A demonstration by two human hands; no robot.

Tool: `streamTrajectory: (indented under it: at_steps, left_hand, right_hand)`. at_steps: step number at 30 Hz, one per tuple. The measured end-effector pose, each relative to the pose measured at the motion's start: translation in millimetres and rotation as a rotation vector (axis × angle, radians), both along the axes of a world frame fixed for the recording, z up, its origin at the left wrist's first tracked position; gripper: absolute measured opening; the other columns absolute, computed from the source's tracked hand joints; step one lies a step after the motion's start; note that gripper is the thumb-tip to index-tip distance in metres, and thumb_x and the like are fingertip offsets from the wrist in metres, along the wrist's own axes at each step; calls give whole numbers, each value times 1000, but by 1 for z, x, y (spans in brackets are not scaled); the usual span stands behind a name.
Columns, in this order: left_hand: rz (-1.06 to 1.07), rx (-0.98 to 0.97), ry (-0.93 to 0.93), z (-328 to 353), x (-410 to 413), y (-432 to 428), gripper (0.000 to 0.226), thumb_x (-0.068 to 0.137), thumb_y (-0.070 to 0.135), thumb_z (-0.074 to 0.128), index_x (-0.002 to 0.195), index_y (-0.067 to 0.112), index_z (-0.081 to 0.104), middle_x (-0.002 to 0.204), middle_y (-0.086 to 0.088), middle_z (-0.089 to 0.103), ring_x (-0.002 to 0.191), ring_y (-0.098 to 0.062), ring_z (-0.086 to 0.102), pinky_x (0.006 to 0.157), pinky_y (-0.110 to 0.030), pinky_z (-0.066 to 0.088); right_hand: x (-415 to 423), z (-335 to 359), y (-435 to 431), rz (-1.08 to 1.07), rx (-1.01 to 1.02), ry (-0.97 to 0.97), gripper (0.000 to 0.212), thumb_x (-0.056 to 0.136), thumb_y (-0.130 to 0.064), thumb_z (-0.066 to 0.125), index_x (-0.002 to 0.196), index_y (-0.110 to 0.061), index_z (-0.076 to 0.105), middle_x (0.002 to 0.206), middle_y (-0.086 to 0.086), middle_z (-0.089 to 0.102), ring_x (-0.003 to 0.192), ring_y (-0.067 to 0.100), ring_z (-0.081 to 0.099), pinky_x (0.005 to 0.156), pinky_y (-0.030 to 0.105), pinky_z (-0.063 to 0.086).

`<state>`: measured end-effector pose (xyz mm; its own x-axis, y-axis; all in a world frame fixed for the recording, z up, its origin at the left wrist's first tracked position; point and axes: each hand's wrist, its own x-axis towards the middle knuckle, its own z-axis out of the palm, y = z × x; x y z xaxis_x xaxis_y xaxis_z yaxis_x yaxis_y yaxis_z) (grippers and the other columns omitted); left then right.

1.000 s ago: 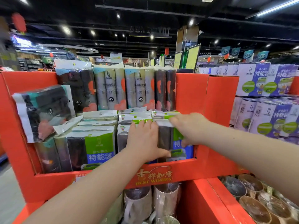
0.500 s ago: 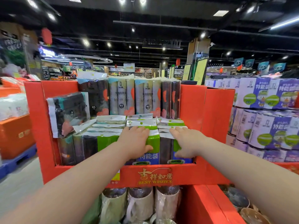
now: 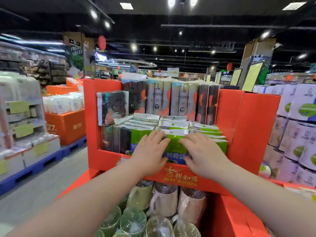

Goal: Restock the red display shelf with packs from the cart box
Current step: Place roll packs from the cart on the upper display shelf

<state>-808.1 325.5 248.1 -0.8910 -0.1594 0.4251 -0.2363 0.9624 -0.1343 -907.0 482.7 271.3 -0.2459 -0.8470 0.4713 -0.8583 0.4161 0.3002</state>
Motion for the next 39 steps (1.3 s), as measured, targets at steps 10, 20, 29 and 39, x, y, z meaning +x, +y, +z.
streamTrajectory:
  at_steps: [10, 20, 29, 39]
  left_hand:
    - [365, 115, -73, -43, 119, -27, 63, 88, 50, 51, 143, 22, 34, 148, -5, 34, 136, -25, 33, 110, -38, 28]
    - [735, 339, -159, -88, 308, -62, 66, 89, 54, 50, 144, 22, 32, 144, -4, 40, 133, -27, 36, 108, -42, 34]
    - [987, 510, -317, -158, 520, -45, 64, 88, 53, 50, 141, 22, 35, 140, -4, 43, 131, -28, 39, 106, -45, 34]
    - [1088, 653, -463, -223, 640, -19, 65, 90, 52, 47, 144, 21, 28, 148, -6, 33, 135, -29, 33, 108, -47, 30]
  right_hand:
    - [91, -81, -50, 176, 529, -173, 42, 87, -34, 52, 127, -19, 48, 124, 6, 52, 117, 29, 51, 92, 38, 41]
    - [223, -97, -127, 387, 452, -311, 43, 88, -42, 52, 127, -22, 50, 125, 4, 53, 120, 26, 51, 98, 35, 43]
    - [408, -124, -180, 501, 485, -308, 46, 91, -44, 47, 134, -29, 45, 137, -1, 49, 129, 24, 43, 108, 39, 31]
    - [535, -136, -218, 588, 499, -371, 53, 88, -44, 52, 137, -29, 42, 137, 1, 50, 129, 26, 45, 107, 42, 34]
